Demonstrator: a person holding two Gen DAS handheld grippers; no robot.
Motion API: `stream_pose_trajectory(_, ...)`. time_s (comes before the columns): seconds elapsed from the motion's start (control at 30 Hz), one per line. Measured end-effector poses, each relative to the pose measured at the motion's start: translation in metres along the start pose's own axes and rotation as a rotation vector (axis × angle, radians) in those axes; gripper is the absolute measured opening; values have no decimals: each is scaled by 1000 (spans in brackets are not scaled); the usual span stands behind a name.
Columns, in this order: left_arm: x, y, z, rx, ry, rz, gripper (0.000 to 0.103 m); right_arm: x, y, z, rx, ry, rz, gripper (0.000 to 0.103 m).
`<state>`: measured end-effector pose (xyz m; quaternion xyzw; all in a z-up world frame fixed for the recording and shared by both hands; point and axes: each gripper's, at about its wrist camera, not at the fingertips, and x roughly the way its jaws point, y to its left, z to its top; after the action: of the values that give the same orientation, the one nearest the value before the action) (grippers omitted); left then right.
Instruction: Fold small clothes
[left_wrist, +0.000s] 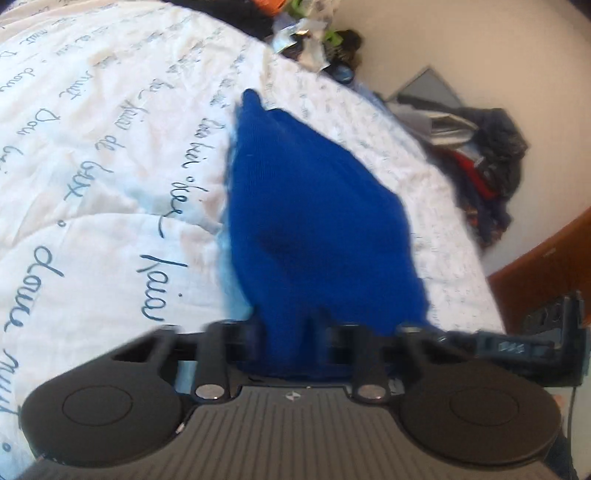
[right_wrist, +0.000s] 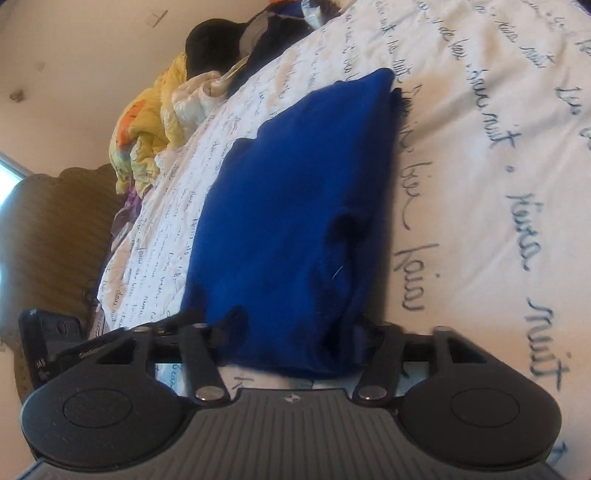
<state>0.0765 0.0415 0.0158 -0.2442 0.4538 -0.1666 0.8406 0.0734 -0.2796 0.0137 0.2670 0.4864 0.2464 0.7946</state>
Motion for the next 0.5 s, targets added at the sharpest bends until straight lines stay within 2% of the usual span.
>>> stream_pose_trajectory(0.1,-13,-8,10,26,-27,-6,12,-1,2,7,-25,5,-15,12)
stream_pose_trajectory(0.17,-41,-21,6,82,-76,-38,12,-21,18,4,-82,-42,0,12)
stream_pose_trajectory(0.23,-66,-29,-6,151,-90,-83,12,-52,35,-6,-142,-92,47,12)
stream_pose_trajectory(0.27,-72,-30,-16,188,-67,-95,17,-65,40,-14,-164,-98,67,12)
stream_pose_trajectory(0.33,-68,-21,-38,248,-18,-48,37,-75,40,-35,-192,-66,58,21)
stream_pose_trajectory(0.37,-65,-14,-46,260,-26,-2,59,-71,38,-46,-214,-22,28,47)
stream_pose_trajectory(0.4,-63,-8,-49,250,-57,45,75,-68,32,-53,-229,9,-13,76)
stream_pose_trajectory(0.43,-62,-4,-45,221,-89,67,78,-69,27,-55,-235,-15,-48,79)
stream_pose_trajectory(0.5,-57,-1,-25,169,-129,37,82,-77,12,-42,-181,-125,-57,79)
